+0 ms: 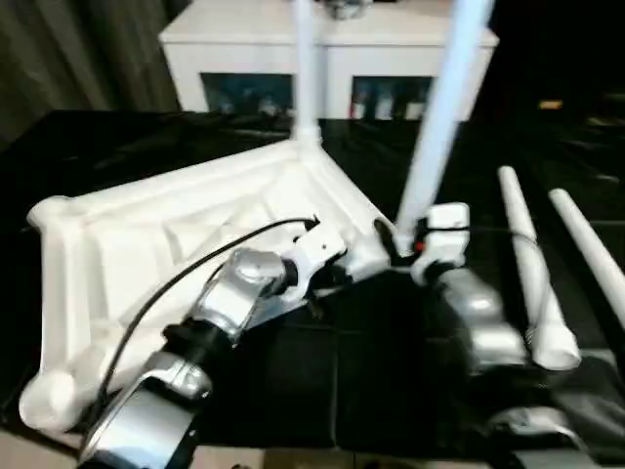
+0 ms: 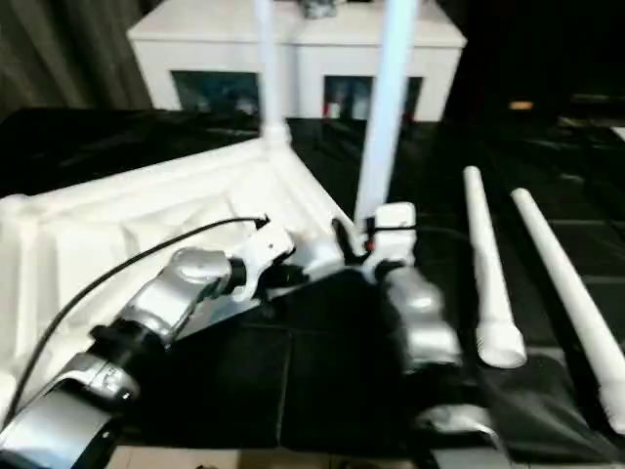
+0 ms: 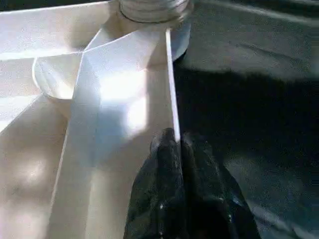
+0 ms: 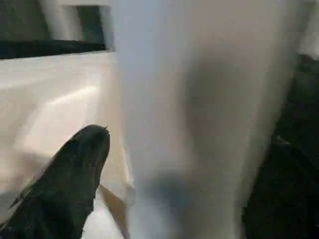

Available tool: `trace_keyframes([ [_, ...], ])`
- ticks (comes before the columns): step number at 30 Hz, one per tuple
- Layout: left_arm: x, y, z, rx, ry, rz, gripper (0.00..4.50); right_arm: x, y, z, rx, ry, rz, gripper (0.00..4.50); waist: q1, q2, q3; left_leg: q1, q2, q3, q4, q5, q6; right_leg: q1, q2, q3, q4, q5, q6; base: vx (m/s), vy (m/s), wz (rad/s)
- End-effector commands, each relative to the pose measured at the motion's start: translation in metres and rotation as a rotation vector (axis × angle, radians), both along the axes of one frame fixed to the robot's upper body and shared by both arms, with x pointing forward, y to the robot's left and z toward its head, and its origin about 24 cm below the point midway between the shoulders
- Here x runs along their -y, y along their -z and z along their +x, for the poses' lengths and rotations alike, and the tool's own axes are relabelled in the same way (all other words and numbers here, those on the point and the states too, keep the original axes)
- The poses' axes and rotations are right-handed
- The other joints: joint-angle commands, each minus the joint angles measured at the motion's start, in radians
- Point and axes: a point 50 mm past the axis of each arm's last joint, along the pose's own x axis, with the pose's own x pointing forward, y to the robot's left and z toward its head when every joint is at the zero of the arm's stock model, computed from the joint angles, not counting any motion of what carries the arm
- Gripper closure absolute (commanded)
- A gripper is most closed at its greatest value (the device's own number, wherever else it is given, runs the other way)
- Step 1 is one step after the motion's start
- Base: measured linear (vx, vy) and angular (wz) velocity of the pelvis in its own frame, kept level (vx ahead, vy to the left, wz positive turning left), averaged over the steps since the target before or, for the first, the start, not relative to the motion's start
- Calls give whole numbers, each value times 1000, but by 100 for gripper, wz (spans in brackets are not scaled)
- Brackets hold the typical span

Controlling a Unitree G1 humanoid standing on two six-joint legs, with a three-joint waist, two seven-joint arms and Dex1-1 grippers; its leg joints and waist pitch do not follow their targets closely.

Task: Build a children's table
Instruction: Rotate leg to tighten

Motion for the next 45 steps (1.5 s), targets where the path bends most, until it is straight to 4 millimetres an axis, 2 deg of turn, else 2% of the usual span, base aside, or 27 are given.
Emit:
trace_keyframes([
  [1, -5, -2, -6, -4, 87, -6, 450, 5, -1, -9, -41, -134, 10, 7, 7, -6, -72, 18, 54, -21, -73, -166, 115, 52, -54, 38, -43, -146, -260, 0, 0, 0],
  [2, -10, -4, -10, -17, 150, -16, 450, 9, -2, -21, -70, -290, -19, 7, 11, -7, -72, 16, 53, -22, -72, -154, 128, 59, -52, 37, -38, -119, -270, 0, 0, 0],
  [3, -11, -4, -11, -19, 156, -15, 450, 10, -2, -22, -73, -302, -21, 7, 15, -9, -71, 16, 55, -23, -72, -152, 133, 60, -52, 37, -36, -111, -273, 0, 0, 0],
  [4, -15, -7, -16, -40, 224, -6, 450, 16, -4, -33, -103, -429, -37, 7, 19, -9, -71, 17, 56, -22, -71, -150, 138, 59, -53, 38, -33, -98, -277, 0, 0, 0],
  [6, -19, -8, -18, -54, 259, 12, 450, 21, -5, -40, -132, -497, -43, 7, 26, -10, -71, 19, 57, -21, -70, -151, 138, 58, -56, 41, -31, -92, -286, 0, 0, 0],
  [9, -21, -9, -20, -60, 279, 19, 450, 27, -3, -44, -177, -543, -58, 7, 27, -14, -64, 20, 58, -20, -74, -203, 108, 52, -57, 41, -42, -194, -271, 0, 0, 0],
  [10, -22, -10, -21, -63, 286, 16, 450, 31, -3, -44, -184, -566, -103, 7, 30, -16, -62, 25, 59, -19, -76, -224, 88, 48, -57, 42, -47, -244, -259, 0, 0, 0],
  [11, -22, -10, -21, -63, 286, 16, 450, 31, -3, -44, -184, -566, -103, 7, 32, -15, -60, 26, 60, -20, -77, -238, 70, 46, -58, 44, -49, -275, -251, 0, 0, 0],
  [13, -22, -10, -21, -62, 287, 17, 450, 33, -2, -44, -193, -569, -114, 7, 32, -16, -59, 25, 58, -20, -78, -252, 54, 44, -56, 44, -51, -298, -238, 0, 0, 0],
  [14, -23, -10, -21, -61, 282, 17, 450, 34, -2, -44, -200, -575, -122, 7, 30, -22, -59, 23, 57, -21, -79, -257, 51, 45, -57, 45, -52, -311, -230, 0, 0, 0],
  [15, -23, -10, -21, -62, 282, 16, 450, 34, -2, -45, -208, -595, -129, 24, 32, -21, -59, 24, 57, -22, -79, -257, 50, 46, -58, 44, -51, -316, -228, 0, 0, 0],
  [16, -24, -10, -21, -63, 281, 17, 450, 34, -3, -46, -210, -608, -141, 35, 31, -23, -60, 22, 57, -22, -77, -246, 52, 46, -58, 45, -51, -316, -223, 0, 0, 0],
  [18, -24, -10, -21, -65, 277, 19, 450, 34, -2, -47, -216, -620, -148, 47, 32, -21, -61, 21, 57, -22, -77, -238, 55, 47, -58, 45, -51, -314, -221, 0, 0, 0],
  [19, -24, -10, -21, -66, 276, 20, 450, 34, -2, -47, -219, -624, -145, 67, 31, -22, -61, 20, 56, -22, -76, -230, 59, 47, -58, 45, -51, -306, -221, 0, 0, 0],
  [23, -24, -10, -22, -67, 276, 20, 450, 35, -1, -49, -227, -642, -167, 83, 32, -22, -64, 19, 56, -22, -72, -197, 74, 49, -56, 43, -45, -256, -235, 0, 0, 0],
  [26, -24, -9, -22, -66, 274, 22, 450, 35, 0, -49, -226, -631, -161, 118, 32, -19, -64, 17, 56, -22, -71, -190, 82, 50, -56, 43, -43, -243, -242, 0, 0, 0],
  [30, -23, -9, -21, -66, 275, 23, 450, 34, 1, -52, -232, -646, -164, 147, 32, -18, -64, 20, 57, -23, -72, -209, 75, 49, -57, 43, -45, -261, -241, 0, 0, 0],
  [34, -24, -9, -22, -69, 277, 25, 450, 34, 4, -53, -236, -647, -152, 174, 32, -17, -65, 19, 56, -23, -71, -199, 75, 51, -55, 42, -43, -240, -244, 0, 0, 0],
  [36, -24, -9, -22, -71, 275, 26, 450, 34, 5, -52, -233, -626, -148, 176, 33, -17, -66, 19, 56, -23, -71, -195, 77, 51, -56, 42, -42, -232, -247, 0, 0, 0],
  [39, -23, -7, -18, -72, 228, 19, 450, 35, 11, -42, -218, -495, -163, 177, 30, -16, -65, 20, 56, -22, -71, -195, 71, 48, -57, 43, -42, -235, -250, 0, 0, 0],
  [40, -22, -6, -17, -71, 210, 16, 450, 35, 13, -38, -212, -441, -171, 177, 23, -18, -63, 14, 53, -24, -74, -215, 58, 51, -56, 40, -45, -270, -242, 0, 0, 0],
  [41, -22, -6, -17, -71, 210, 16, 450, 35, 13, -38, -212, -441, -171, 177, 23, -18, -63, 14, 53, -24, -74, -215, 58, 51, -56, 40, -45, -270, -242, 0, 0, 0],
  [42, -16, -4, -8, -54, 108, 1, 450, 34, 20, -23, -205, -214, -112, 177, 18, -19, -62, 16, 52, -24, -74, -238, 48, 49, -57, 39, -50, -308, -234, 0, 0, 0],
  [43, -9, -3, 1, -36, 9, -6, 450, 29, 26, -12, -215, -31, -31, 178, 10, -15, -61, 20, 47, -24, -74, -253, 25, 39, -54, 40, -54, -337, -230, 0, 0, 0],
  [44, -9, -2, 2, -34, 0, -6, 450, 29, 26, -11, -216, -14, -23, 178, 3, -17, -62, 24, 46, -29, -76, -293, -1, 39, -54, 36, -59, -387, -213, -51, -2, -3],
  [45, -5, -2, 5, -26, -32, -3, 450, 25, 29, -8, -229, 44, 8, 178, 4, -18, -63, 25, 46, -31, -76, -304, -7, 41, -54, 34, -60, -400, -204, 0, 0, 0],
])
